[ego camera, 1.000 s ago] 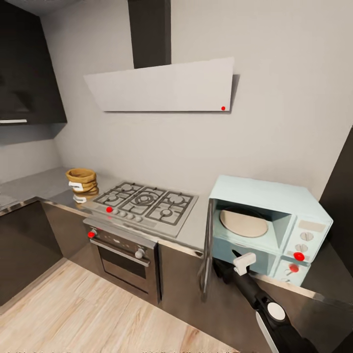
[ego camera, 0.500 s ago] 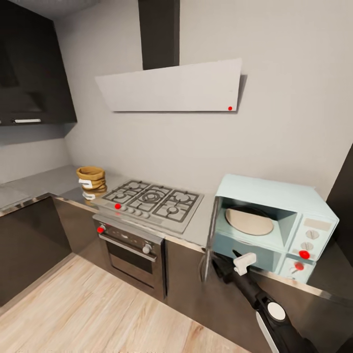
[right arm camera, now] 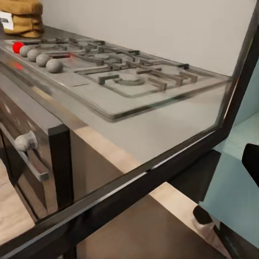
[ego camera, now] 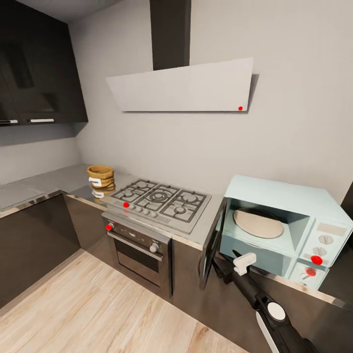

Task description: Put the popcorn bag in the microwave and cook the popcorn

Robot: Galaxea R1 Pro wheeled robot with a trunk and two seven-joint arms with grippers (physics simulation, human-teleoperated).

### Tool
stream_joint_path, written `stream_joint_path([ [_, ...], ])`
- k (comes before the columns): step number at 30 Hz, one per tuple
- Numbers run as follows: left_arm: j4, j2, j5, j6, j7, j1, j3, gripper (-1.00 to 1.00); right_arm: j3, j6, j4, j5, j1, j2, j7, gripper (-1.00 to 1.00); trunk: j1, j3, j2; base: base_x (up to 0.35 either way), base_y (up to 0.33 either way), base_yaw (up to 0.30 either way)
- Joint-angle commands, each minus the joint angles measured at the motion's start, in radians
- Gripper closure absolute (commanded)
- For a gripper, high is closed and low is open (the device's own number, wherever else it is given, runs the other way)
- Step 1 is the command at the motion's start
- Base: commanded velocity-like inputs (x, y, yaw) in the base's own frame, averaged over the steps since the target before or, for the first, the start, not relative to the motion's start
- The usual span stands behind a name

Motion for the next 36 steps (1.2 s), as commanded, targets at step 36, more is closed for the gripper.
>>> stream_joint_path([
  [36, 0.0, 0.009, 0.002, -0.002, 0.001, -0.001, 0.01, -1.0, -0.037, -0.01, 0.581, -0.002, -0.001, 0.003, -0.351, -1.0, 0.0, -0.002, -0.002, -0.174, 0.081, 0.0],
])
